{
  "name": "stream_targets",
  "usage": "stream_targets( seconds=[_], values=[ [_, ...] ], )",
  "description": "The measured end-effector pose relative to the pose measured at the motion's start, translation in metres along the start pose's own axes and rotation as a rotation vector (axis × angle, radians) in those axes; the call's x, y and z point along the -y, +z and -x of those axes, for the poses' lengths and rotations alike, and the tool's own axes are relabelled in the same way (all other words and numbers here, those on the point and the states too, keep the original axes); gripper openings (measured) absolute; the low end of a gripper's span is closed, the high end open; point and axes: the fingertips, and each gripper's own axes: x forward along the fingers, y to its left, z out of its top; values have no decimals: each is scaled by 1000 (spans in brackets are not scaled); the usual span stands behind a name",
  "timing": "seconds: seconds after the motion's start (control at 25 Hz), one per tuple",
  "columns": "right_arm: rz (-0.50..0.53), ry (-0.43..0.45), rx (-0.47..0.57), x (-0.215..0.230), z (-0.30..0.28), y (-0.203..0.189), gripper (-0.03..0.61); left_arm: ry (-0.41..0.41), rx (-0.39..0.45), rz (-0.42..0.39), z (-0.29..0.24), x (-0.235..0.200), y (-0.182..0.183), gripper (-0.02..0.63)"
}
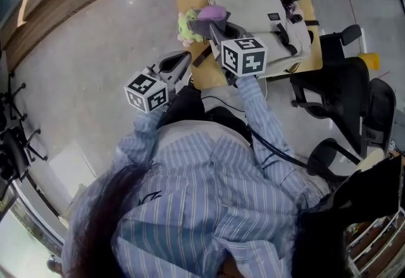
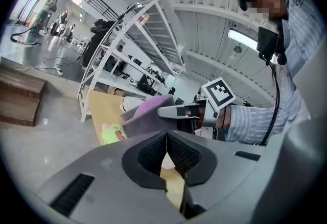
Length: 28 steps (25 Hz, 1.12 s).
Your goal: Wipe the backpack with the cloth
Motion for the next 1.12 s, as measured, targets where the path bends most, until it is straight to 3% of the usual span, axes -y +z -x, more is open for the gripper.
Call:
stream_targets(
  seconds=[0.24, 0.48, 0.8, 1.12],
  values=[
    [-1, 28, -59, -10, 17, -32, 41, 23, -3, 11, 1, -14, 0, 5],
    [85, 93, -129, -27, 45, -73, 41, 44, 7, -13, -6, -1, -3, 5],
    [145, 181, -156, -24, 100, -117, 41, 68, 102, 36, -6, 58, -7, 5],
    [195, 226, -197, -6, 145, -157, 41, 61, 85, -1, -24, 111, -26, 5]
  ],
)
